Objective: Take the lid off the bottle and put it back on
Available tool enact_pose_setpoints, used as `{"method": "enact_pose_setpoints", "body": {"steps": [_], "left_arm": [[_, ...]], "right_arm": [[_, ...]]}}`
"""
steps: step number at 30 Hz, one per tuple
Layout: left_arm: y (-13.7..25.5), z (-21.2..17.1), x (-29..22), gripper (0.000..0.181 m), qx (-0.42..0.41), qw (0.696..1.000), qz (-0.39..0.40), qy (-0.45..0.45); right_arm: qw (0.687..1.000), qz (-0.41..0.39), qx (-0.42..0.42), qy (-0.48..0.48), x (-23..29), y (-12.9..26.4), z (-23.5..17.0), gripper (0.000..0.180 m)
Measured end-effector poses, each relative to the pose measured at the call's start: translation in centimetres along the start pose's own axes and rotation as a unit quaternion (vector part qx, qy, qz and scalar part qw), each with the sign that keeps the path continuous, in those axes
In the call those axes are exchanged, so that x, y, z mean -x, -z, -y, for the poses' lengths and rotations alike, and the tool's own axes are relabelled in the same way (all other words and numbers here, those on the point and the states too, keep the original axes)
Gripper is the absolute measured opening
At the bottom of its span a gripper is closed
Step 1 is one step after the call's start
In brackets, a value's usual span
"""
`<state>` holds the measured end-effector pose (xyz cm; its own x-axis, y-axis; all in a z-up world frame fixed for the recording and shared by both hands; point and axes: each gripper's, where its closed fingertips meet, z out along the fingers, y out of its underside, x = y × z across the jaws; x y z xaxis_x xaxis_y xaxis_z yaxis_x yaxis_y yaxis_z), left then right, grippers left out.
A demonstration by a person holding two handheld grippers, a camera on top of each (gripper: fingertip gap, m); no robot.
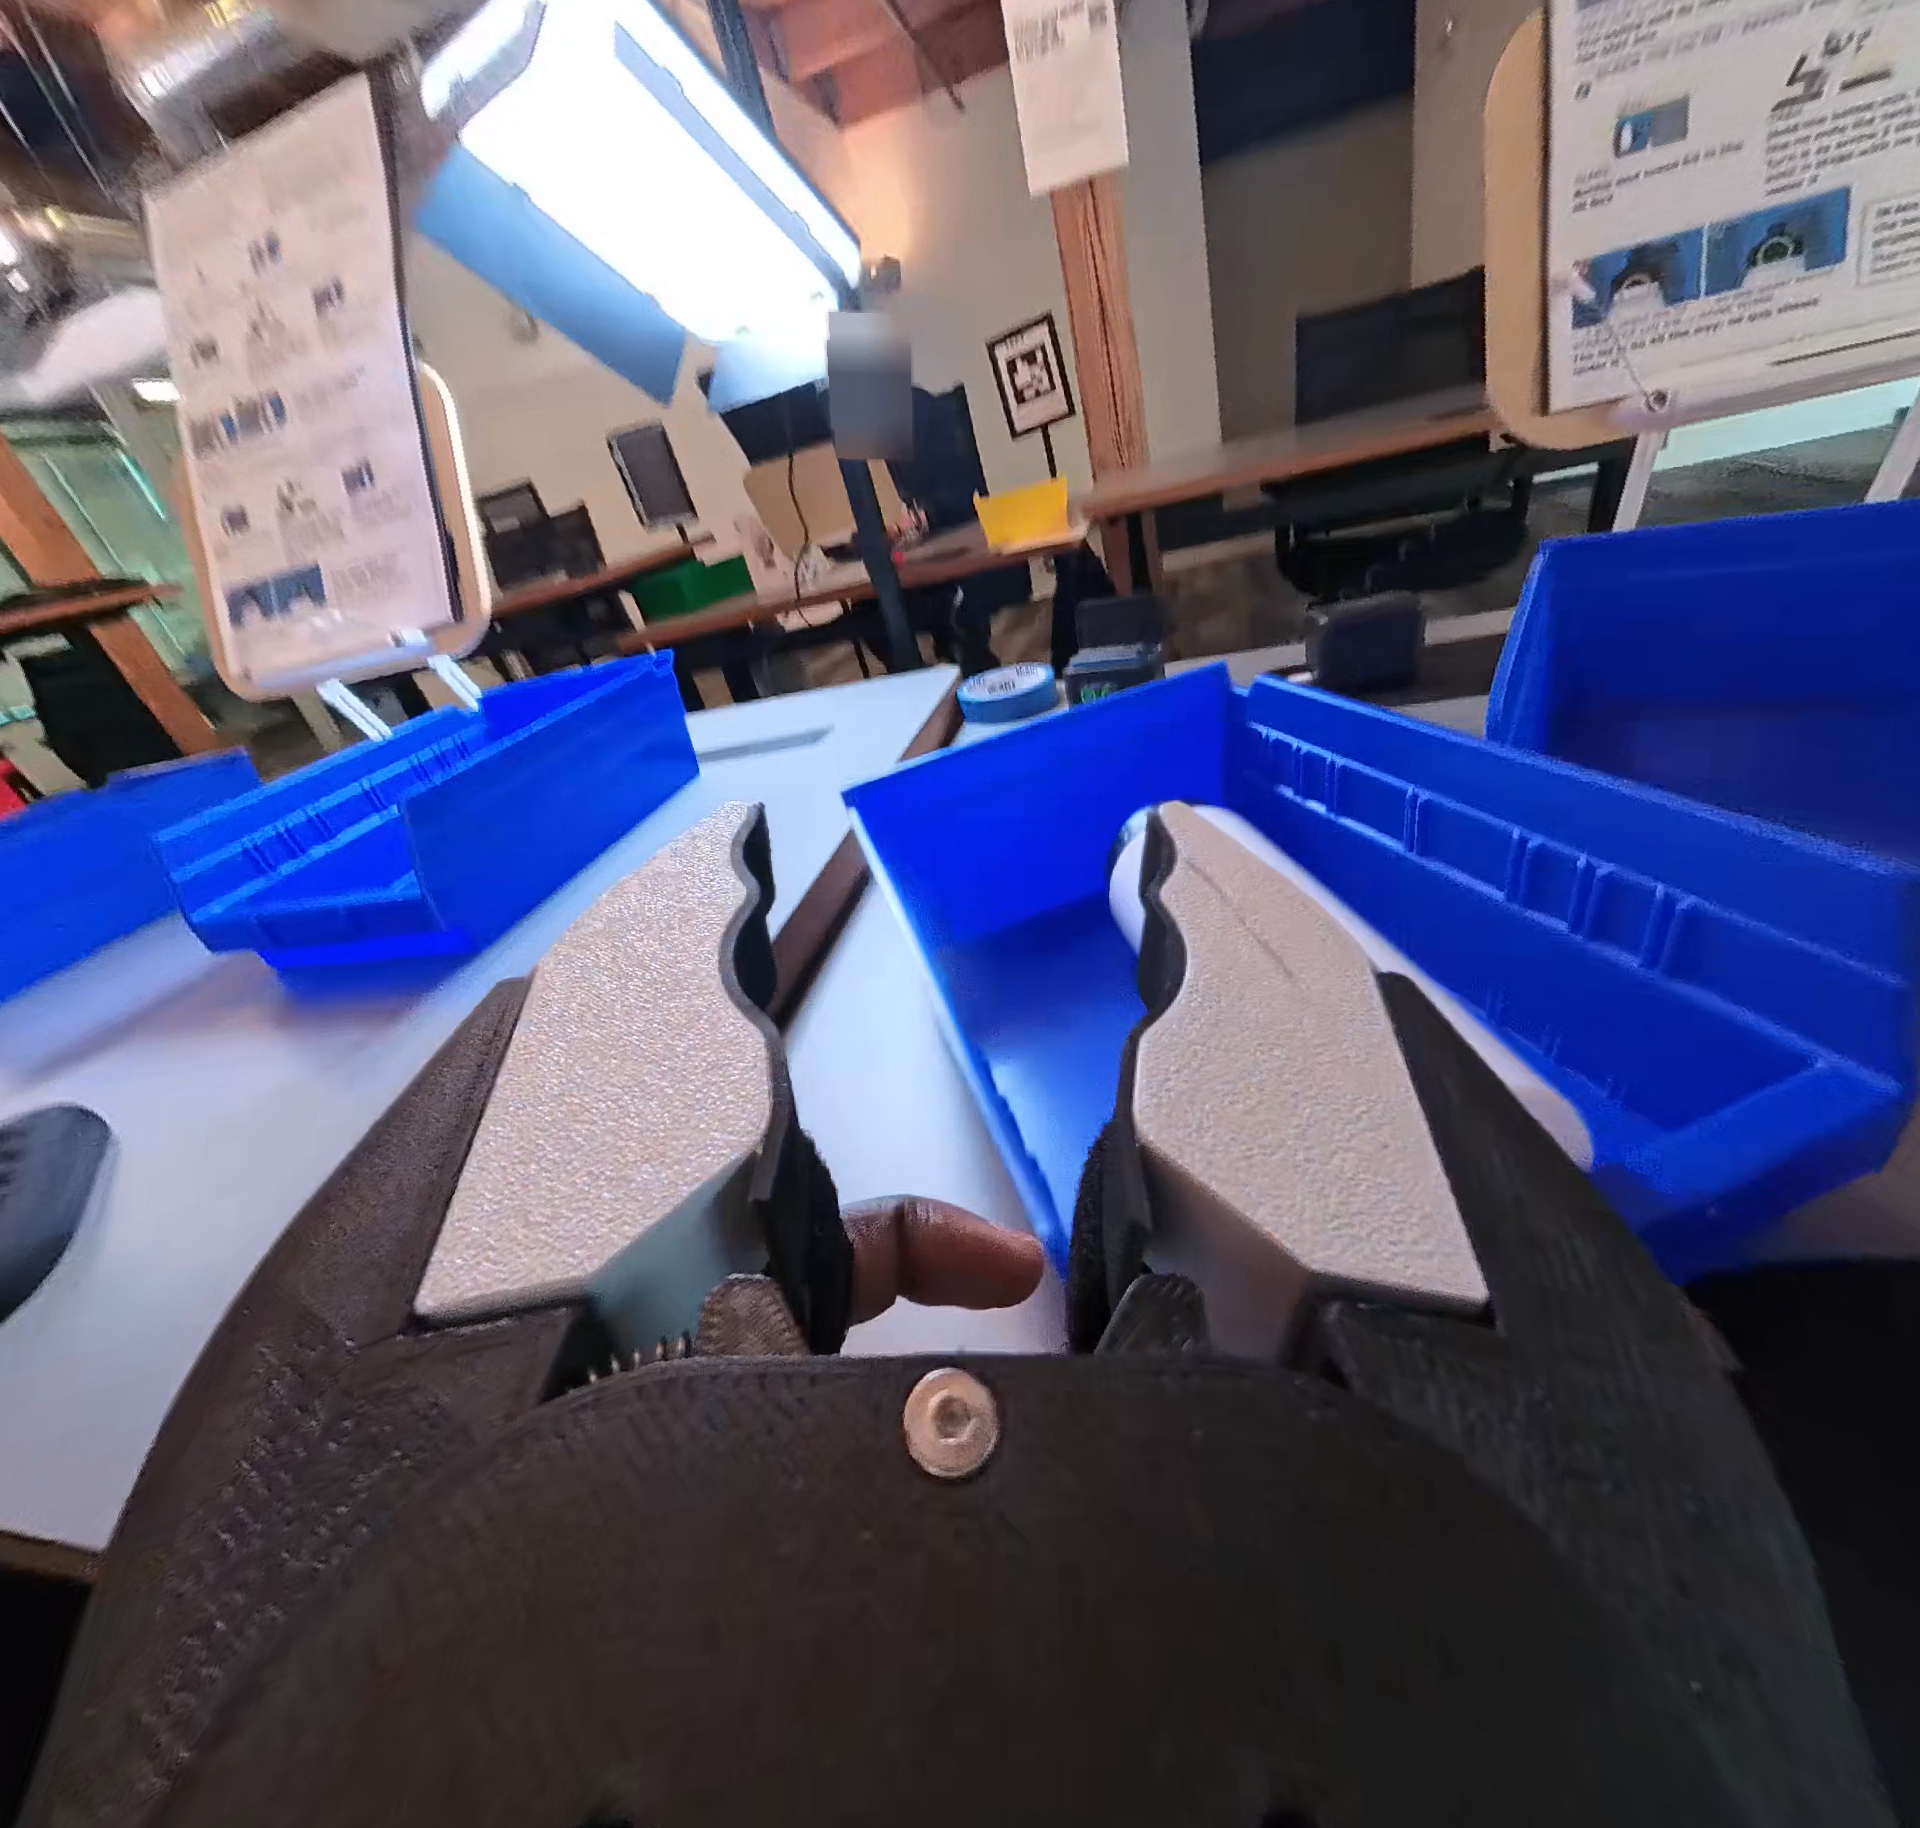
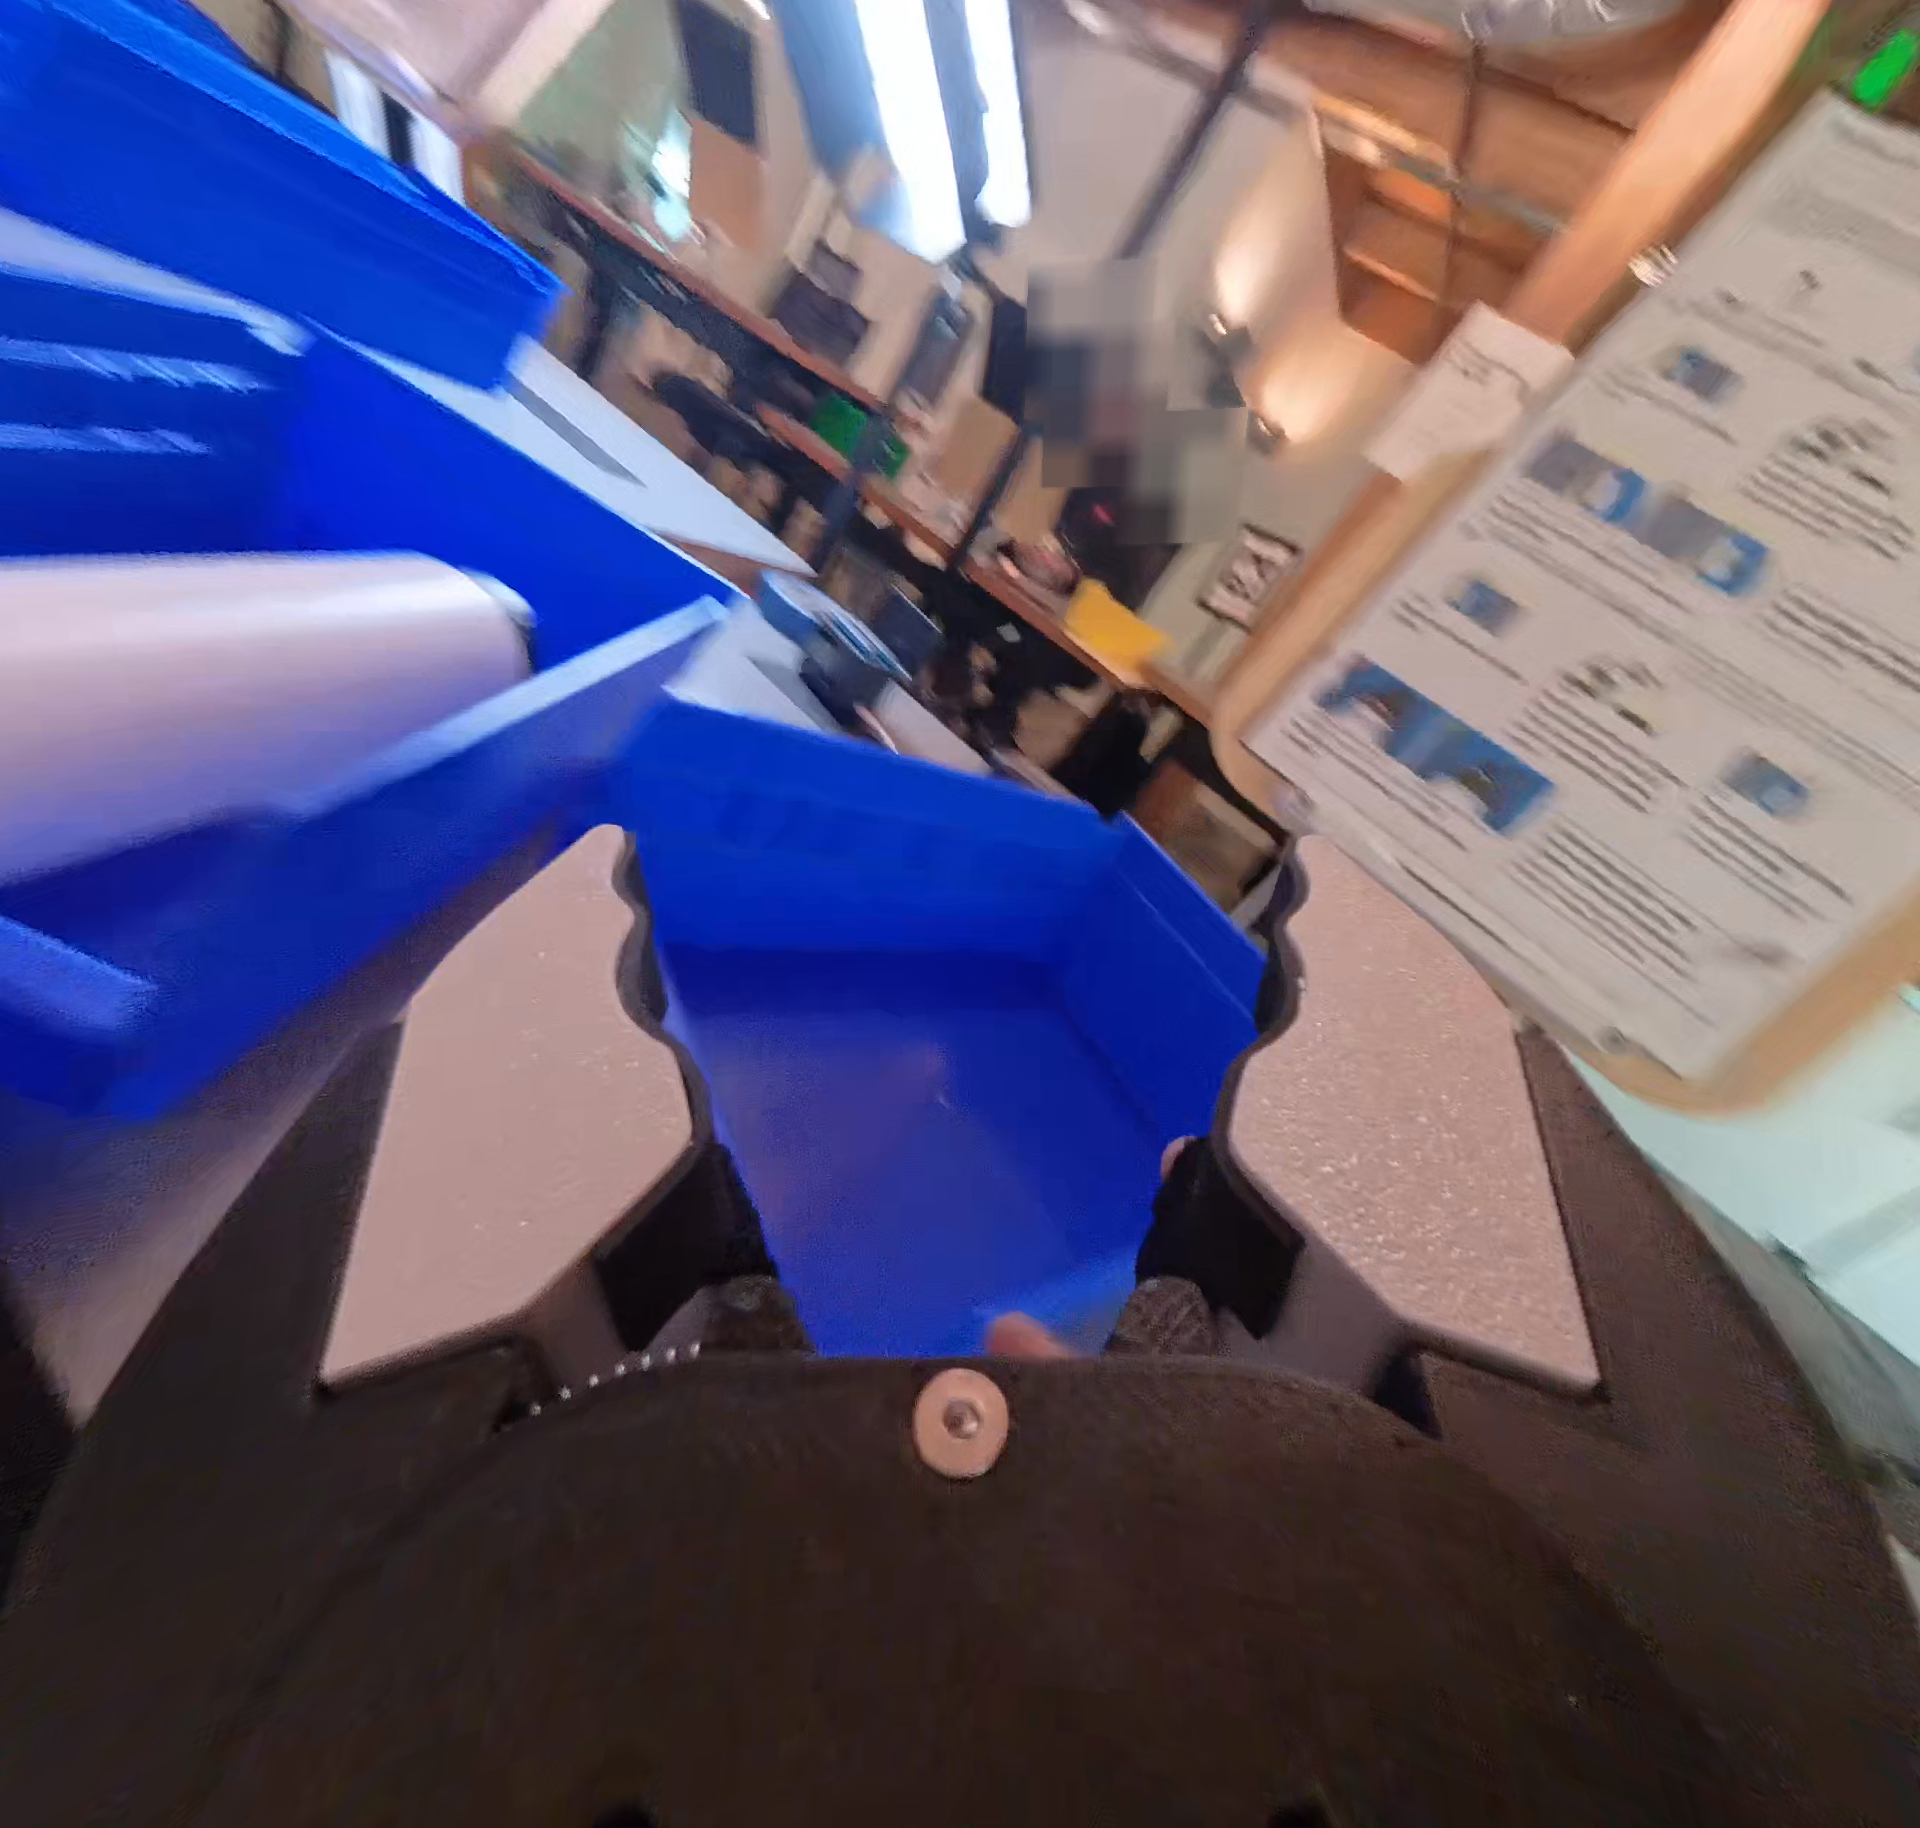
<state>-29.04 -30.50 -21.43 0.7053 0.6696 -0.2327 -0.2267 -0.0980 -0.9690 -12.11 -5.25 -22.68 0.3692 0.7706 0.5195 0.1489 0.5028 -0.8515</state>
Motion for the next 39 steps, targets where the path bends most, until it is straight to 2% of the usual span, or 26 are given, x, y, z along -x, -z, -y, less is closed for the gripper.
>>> {"method": "enact_pose_setpoints", "body": {"steps": [4, 5, 6, 8, 10, 13, 14, 16, 18, 20, 21, 22, 23, 26, 30, 35, 39], "left_arm": [[-0.5, 2.6, -3.1, 0.067, -0.04, 0.999, -0.017, -0.025], [-0.6, 3.2, -4.4, 0.067, -0.047, 0.998, -0.035, -0.022], [-0.7, 3.7, -6.0, 0.067, -0.052, 0.997, -0.057, -0.018], [-0.8, 4.6, -9.2, 0.067, -0.06, 0.993, -0.104, -0.008], [-0.8, 5.2, -12.8, 0.067, -0.062, 0.985, -0.159, 0.017], [-0.7, 4.4, -19.1, 0.067, -0.023, 0.965, -0.25, 0.075], [-0.7, 3.6, -21.5, 0.069, 0.001, 0.955, -0.282, 0.089], [-1.2, 1.3, -25.2, 0.074, 0.066, 0.943, -0.315, 0.088], [-2.0, -1.0, -27.8, 0.075, 0.124, 0.936, -0.321, 0.078], [-2.7, -3.1, -29.7, 0.07, 0.173, 0.926, -0.33, 0.058], [-3.1, -4.1, -30.3, 0.047, 0.19, 0.925, -0.326, 0.036], [-3.7, -4.7, -30.5, 0.027, 0.197, 0.928, -0.315, 0.013], [-4.1, -4.7, -30.7, 0.024, 0.192, 0.933, -0.303, -0.008], [-5.0, -2.7, -31.6, 0.019, 0.155, 0.945, -0.285, -0.048], [-5.4, 1.4, -35.7, 0.019, 0.108, 0.939, -0.325, -0.035], [-4.4, 4.2, -44.1, 0.02, 0.067, 0.92, -0.38, -0.065], [-2.8, 4.4, -50.5, 0.02, 0.069, 0.901, -0.423, -0.072]], "right_arm": [[0.984, -0.007, 0.177, -0.034, -2.7, 0.4, -7.4, 0.13], [0.972, 0.002, 0.233, -0.041, -2.8, 0.9, -9.5, 0.127], [0.958, 0.008, 0.282, -0.042, -2.9, 1.7, -11.2, 0.118], [0.944, 0.083, 0.309, -0.083, -1.5, 3.0, -12.4, 0.075], [0.932, 0.07, 0.345, -0.086, -2.9, 4.8, -13.7, 0.03], [0.904, 0.076, 0.413, -0.079, -5.4, 8.5, -15.5, 0.018], [0.894, 0.093, 0.428, -0.091, -5.7, 9.7, -15.7, 0.024], [0.889, 0.108, 0.432, -0.105, -6.4, 11.2, -15.6, 0.035], [0.907, 0.102, 0.389, -0.127, -6.7, 10.9, -15.0, 0.046], [0.906, 0.114, 0.379, -0.148, -5.8, 10.7, -15.2, 0.057], [0.902, 0.115, 0.393, -0.137, -5.6, 10.8, -16.0, 0.045], [0.9, 0.105, 0.408, -0.112, -5.9, 11.0, -16.8, 0.025], [0.906, 0.093, 0.406, -0.08, -6.4, 11.0, -17.1, 0.014], [0.913, 0.066, 0.398, -0.066, -7.7, 11.6, -16.9, 0.013], [0.921, 0.01, 0.38, -0.081, -11.9, 14.3, -16.5, 0.012], [0.913, -0.084, 0.391, -0.076, -18.6, 20.5, -17.8, 0.012], [0.895, -0.14, 0.408, -0.111, -22.2, 25.6, -20.3, 0.01]]}}
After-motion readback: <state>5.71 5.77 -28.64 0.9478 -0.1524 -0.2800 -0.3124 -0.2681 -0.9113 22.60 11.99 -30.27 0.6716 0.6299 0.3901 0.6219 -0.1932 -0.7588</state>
